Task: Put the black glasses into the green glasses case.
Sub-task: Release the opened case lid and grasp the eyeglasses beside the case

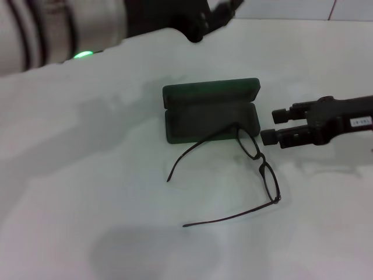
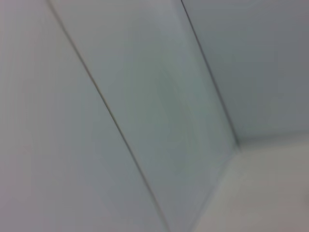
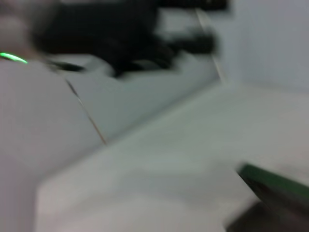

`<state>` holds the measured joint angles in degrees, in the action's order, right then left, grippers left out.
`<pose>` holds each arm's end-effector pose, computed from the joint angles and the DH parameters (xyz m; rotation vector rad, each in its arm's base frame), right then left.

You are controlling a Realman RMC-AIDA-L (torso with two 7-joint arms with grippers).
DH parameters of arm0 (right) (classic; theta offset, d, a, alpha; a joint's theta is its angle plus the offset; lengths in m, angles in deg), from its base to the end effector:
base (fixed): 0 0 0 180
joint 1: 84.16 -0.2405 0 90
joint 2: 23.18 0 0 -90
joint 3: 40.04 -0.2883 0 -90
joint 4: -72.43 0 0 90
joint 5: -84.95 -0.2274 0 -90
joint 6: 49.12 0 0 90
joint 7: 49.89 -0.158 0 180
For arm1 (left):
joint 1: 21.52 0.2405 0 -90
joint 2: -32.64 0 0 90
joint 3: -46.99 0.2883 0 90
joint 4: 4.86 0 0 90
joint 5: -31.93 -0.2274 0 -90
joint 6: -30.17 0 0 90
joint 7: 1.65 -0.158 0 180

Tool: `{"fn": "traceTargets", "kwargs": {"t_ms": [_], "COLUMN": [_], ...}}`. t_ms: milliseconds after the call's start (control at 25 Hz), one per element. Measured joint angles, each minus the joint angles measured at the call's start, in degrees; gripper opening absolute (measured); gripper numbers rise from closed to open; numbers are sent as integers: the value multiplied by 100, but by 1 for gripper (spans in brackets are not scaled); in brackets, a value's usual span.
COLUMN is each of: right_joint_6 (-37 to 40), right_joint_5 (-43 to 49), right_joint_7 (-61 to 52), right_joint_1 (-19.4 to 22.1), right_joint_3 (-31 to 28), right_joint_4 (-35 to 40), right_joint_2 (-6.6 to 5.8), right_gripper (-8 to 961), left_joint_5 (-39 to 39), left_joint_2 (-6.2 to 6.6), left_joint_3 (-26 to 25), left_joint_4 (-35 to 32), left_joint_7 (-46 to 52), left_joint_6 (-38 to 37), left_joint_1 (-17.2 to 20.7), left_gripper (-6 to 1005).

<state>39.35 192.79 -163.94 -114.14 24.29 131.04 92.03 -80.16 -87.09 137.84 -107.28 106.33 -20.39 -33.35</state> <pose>0.2202 0.3817 -0.0063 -2.8849 0.8432 0.4733 -0.0987 0.3560 0.0078 -2.4064 0.0588 -0.4948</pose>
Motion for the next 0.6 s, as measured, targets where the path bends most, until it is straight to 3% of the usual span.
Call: {"fn": "traceTargets", "kwargs": {"t_ms": [120, 240, 400, 600], "right_joint_6": [29, 141, 221, 247], "right_joint_5": [1256, 2059, 2533, 2850], "right_joint_7": [-1577, -2590, -3272, -3560], "right_joint_1": [-570, -1111, -1607, -2198], "right_joint_3": [226, 585, 993, 1136], "right_joint_4": [441, 525, 306, -482], "right_joint_2": [2, 4, 6, 64], "right_gripper": [753, 740, 719, 693], "left_joint_5": [1829, 3133, 3964, 4121], "left_joint_2": [-4, -19, -18, -14], "left_joint_3": [-402, -672, -849, -1067], "left_joint_4": [279, 687, 1370, 1826], "left_joint_7": [-1065, -2000, -2629, -2718], "left_joint_6": [-314, -826, -1395, -1752], "left_joint_1": [576, 1006, 1112, 1023], "left_gripper": [480, 473, 470, 468]}}
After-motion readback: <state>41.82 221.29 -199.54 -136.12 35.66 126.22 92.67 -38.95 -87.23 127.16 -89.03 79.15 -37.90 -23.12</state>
